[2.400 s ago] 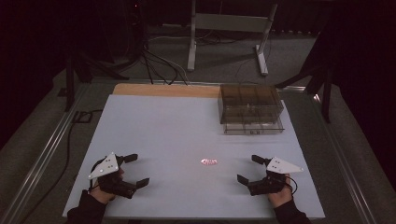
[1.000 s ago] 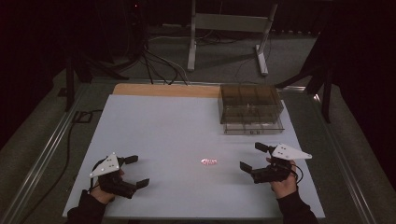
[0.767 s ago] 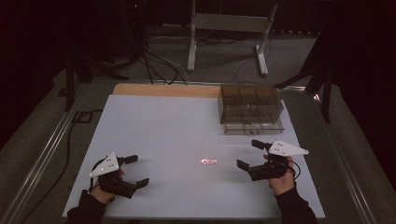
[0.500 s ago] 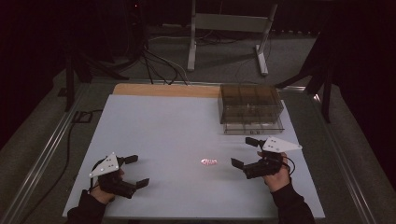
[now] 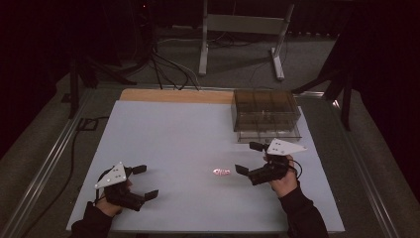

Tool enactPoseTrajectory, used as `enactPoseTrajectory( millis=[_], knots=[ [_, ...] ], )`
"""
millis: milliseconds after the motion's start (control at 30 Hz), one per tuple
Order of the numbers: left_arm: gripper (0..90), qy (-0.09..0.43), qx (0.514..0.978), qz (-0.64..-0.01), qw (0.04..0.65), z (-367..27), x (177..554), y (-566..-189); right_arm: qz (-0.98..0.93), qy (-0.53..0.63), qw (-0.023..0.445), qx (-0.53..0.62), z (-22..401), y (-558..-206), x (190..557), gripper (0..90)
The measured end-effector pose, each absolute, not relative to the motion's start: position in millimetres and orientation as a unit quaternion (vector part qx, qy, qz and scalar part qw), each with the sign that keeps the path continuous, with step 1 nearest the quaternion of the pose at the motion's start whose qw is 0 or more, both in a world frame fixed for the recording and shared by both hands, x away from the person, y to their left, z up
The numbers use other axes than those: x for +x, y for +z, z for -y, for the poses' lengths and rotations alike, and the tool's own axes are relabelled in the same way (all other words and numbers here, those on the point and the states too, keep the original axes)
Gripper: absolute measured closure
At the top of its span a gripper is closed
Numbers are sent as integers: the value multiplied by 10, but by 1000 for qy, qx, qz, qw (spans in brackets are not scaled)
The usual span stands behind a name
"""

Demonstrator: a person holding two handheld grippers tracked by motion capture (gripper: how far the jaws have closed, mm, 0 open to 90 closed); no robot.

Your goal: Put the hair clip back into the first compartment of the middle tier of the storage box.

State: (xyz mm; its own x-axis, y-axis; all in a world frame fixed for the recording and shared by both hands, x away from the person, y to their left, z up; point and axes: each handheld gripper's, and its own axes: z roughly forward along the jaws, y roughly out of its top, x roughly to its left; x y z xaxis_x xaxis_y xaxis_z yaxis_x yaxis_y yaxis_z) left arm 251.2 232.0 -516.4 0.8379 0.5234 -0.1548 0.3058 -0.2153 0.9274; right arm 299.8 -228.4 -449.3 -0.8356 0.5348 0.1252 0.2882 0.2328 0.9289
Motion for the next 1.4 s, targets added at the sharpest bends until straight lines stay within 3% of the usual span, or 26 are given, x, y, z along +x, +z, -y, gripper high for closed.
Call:
enactPoseTrajectory(
  millis=[1067, 1400],
  knots=[
    [4, 93, 775, -266, 566, -2310, 2512, -5163, -807, 535, 44, 247, 1885, -4769, 3360, 0],
    [4, 93, 775, -266, 565, -2304, 2516, -5165, -819, 517, 24, 247, 1860, -4913, 3443, 42]
  ],
)
